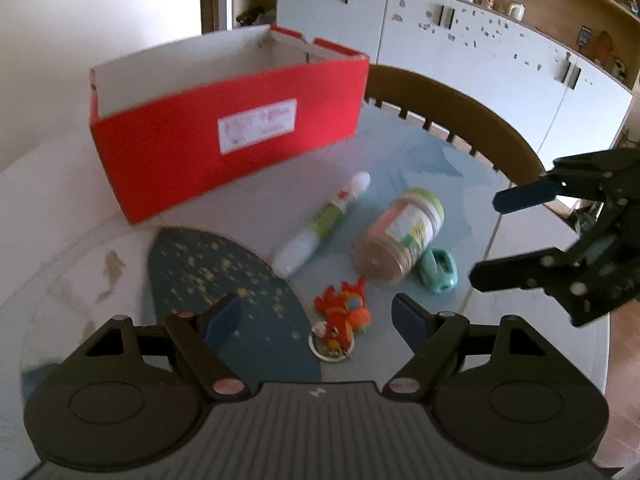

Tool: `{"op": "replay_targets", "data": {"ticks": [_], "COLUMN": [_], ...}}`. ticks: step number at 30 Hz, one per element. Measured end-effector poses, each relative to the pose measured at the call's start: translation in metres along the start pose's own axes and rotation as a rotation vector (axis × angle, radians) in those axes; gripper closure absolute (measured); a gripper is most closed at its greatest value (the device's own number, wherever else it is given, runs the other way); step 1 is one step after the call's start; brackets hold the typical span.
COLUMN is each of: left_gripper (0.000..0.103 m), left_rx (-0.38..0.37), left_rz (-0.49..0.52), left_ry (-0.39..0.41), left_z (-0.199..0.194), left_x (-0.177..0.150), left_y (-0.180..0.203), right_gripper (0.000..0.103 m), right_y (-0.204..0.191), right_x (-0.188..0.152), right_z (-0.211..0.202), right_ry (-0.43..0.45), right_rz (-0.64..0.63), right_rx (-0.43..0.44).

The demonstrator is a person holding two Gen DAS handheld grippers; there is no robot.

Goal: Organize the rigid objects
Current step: 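Lift both open tools out of the red box and lower them toward the table items, then grasp the red fish keychain with the left tool while the right tool grasps the teal sharpener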

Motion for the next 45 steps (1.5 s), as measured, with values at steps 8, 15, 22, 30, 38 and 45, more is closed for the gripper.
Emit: {"op": "replay_targets", "data": {"ticks": [8,15,22,30,38,45], "left_gripper": [0.021,0.021,0.034,0.066,0.066,0.067], "left_rx": [-0.002,0.039,0.047,0.024,0.011,-0.002], "left_rz": [0.009,0.03,0.067,0.093,0.06,-0.017], "left_ry": [-0.036,-0.033,-0.024,-0.026,-0.04,-0.057], "left_z": [0.022,0.029,0.033,0.035,0.035,0.028], "left_x": [-0.016,-0.015,-0.011,-0.004,-0.004,-0.008], "left_y": [0.008,0.007,0.012,0.021,0.023,0.018], "right_gripper": [0.031,0.044,0.054,0.065,0.069,0.069], "right_y": [0.007,0.004,0.001,-0.002,-0.002,-0.002], "right_x": [-0.013,-0.014,-0.013,-0.015,-0.016,-0.017], "right_z": [0.021,0.032,0.036,0.038,0.037,0.029], "right_ry": [-0.056,-0.082,-0.094,-0.107,-0.099,-0.096], "right_rz": [0.031,0.046,0.034,0.031,0.054,0.096], "right_rx": [0.008,0.032,0.043,0.05,0.047,0.05]}}
Point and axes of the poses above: each gripper's, at about its wrist camera, not at the fingertips, and z roughly the way its jaws point, y to its right, x to its top, the point moved 9 cm from there along z, roughly the way its jaws point, and after that the axes turned 2 degrees about -x, right-handed, at the moved point
